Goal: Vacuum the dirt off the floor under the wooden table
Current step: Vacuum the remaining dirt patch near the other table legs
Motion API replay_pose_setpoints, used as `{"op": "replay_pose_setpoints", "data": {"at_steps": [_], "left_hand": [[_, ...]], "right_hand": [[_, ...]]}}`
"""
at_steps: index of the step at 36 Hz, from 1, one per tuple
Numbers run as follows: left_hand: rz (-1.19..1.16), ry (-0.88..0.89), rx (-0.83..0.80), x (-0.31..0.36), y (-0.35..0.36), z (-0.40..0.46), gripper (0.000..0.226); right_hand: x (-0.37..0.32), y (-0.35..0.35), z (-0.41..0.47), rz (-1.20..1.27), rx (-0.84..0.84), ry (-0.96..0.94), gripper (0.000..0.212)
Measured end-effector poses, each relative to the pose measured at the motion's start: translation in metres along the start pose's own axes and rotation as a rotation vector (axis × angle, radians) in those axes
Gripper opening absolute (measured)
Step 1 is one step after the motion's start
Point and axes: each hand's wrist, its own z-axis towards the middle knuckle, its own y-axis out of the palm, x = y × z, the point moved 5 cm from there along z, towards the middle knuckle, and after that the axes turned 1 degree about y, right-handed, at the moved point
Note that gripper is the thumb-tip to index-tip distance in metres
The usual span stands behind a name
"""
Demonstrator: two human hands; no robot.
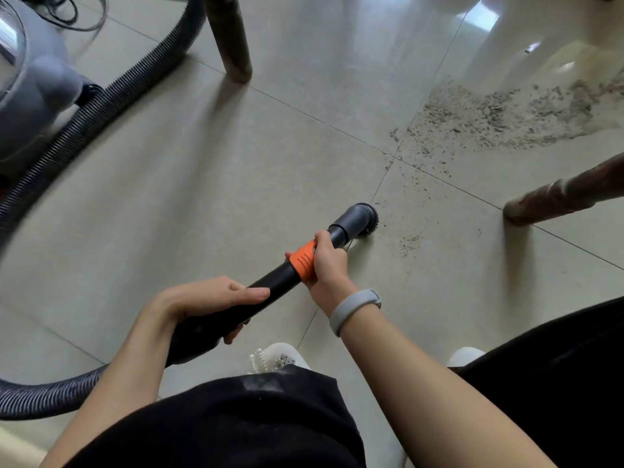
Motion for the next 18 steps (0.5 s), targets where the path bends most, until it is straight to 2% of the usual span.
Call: {"op": "replay_pose_setpoints", "data": {"at_steps": [4, 8, 13, 18], "left_hand": [[0.03, -0.021, -0.064, -0.004, 0.006, 0.001, 0.083], [0.027, -0.028, -0.056, -0.004, 0.009, 0.005, 0.084], [-0.014, 0.022, 0.076, 0.012, 0.005, 0.012, 0.083], [-0.067, 0.072, 0.213, 0.04, 0.005, 0.027, 0.054]], "right_hand": [[0.012, -0.016, -0.004, 0.018, 0.026, -0.015, 0.016], [0.01, -0.021, -0.003, 0.002, 0.042, -0.05, 0.017], [-0.02, -0.007, 0.011, -0.04, 0.039, -0.096, 0.017], [-0.057, 0.004, 0.025, -0.102, 0.004, -0.122, 0.019]]}}
